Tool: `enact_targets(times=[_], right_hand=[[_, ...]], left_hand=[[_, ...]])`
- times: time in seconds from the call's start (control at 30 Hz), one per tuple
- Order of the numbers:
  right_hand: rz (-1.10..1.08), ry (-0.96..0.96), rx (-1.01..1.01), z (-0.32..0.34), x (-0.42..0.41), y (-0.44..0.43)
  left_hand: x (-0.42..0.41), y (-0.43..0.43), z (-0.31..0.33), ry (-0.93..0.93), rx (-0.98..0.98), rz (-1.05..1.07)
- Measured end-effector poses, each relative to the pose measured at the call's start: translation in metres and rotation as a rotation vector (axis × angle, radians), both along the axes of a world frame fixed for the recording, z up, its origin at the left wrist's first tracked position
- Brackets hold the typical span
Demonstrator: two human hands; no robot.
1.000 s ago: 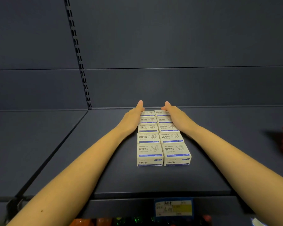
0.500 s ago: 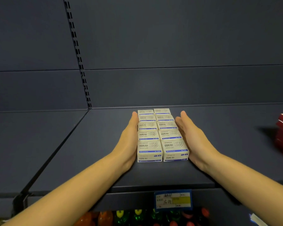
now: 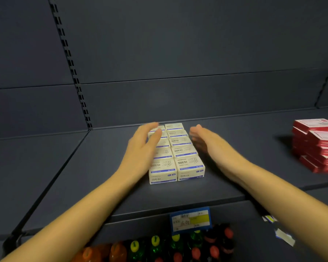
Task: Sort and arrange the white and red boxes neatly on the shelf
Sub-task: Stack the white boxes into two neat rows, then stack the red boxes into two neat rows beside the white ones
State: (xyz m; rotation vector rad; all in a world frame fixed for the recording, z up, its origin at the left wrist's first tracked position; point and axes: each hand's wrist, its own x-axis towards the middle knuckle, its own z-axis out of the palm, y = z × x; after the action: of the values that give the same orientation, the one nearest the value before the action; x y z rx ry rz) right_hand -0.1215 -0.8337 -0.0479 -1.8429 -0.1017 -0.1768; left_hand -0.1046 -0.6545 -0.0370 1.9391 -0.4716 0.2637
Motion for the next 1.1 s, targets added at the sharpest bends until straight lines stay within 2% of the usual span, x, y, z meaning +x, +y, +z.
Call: enact_targets(times=[0.07, 0.17, 0.23, 0.3, 0.47, 0.73, 1.1], right_hand=[[-0.075, -0.108, -0.288, 0.011, -0.006, -0.019], [-0.062, -0.196, -0.629, 0.032, -0.015, -0.051], [-0.034, -0.218, -0.847, 0.046, -0.021, -0.071], [-0.011, -0.212, -0.981, 0.059, -0.026, -0.091], [0.054, -0.222, -1.009, 0.08, -0.04, -0.155], [0.154, -0.208, -0.996, 0.098, -0.053, -0.274], [0.244, -0.166, -0.917, 0.098, -0.065, -0.361]], left_hand=[[0.0, 0.001, 0.012, -0.221, 0.22, -0.055], [-0.003, -0.01, 0.031, -0.29, 0.436, -0.126], [-0.008, -0.024, 0.042, -0.343, 0.515, -0.129], [-0.014, -0.041, 0.049, -0.381, 0.564, -0.129], [-0.024, -0.101, 0.057, -0.392, 0.619, -0.151], [-0.022, -0.213, 0.054, -0.353, 0.541, -0.2], [-0.005, -0.268, 0.05, -0.056, 0.519, -0.306]])
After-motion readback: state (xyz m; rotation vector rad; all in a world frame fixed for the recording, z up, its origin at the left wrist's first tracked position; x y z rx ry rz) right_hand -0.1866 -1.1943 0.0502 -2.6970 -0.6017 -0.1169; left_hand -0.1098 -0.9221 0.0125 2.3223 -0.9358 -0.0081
